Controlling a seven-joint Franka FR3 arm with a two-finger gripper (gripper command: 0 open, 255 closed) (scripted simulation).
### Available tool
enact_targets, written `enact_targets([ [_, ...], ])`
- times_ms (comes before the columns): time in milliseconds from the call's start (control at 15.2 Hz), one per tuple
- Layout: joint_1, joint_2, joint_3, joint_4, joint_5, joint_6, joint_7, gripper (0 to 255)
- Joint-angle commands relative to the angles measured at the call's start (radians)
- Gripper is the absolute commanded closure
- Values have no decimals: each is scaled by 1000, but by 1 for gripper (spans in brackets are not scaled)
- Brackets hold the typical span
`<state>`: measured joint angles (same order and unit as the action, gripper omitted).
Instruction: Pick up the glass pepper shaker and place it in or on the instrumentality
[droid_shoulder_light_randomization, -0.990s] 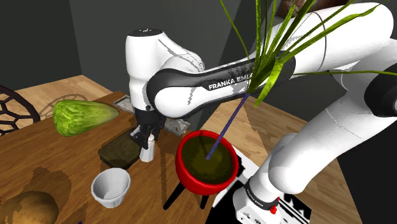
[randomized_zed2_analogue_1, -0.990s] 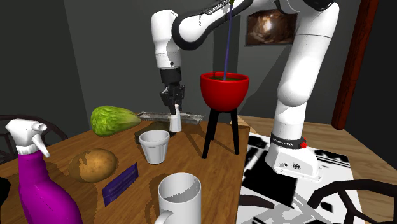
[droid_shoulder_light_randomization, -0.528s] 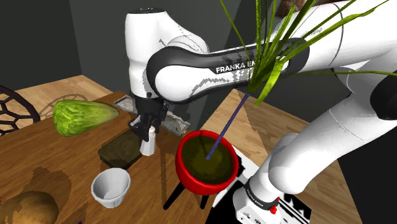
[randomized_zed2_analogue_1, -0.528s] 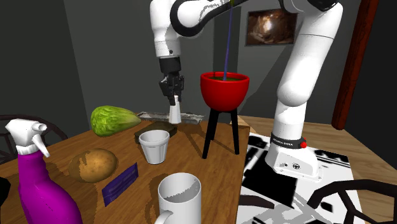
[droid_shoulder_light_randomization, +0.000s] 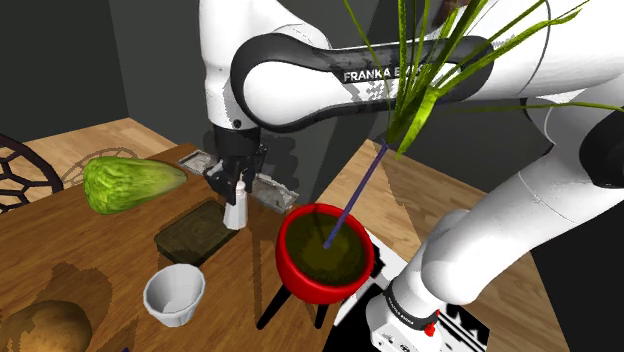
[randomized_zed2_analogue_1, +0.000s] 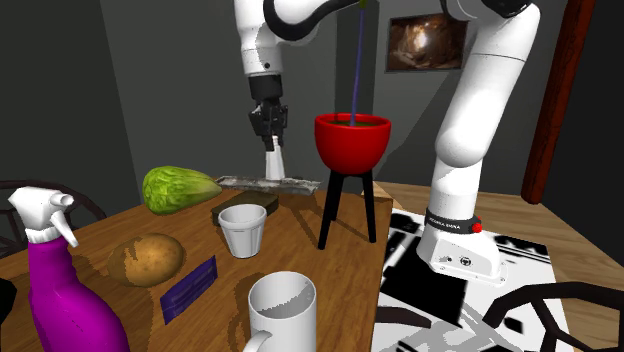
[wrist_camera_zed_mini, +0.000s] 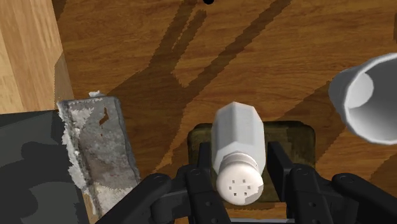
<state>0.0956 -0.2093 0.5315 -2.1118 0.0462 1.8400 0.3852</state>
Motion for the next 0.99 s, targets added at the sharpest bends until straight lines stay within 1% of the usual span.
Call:
enact_targets([
  [0,-19,20,-21,25,-17,-8,-32,255],
  [462,-91,137,-90,164,-92,-36,-142,255],
  [924,-146,292,-146,364,-163,-88,-238,255],
])
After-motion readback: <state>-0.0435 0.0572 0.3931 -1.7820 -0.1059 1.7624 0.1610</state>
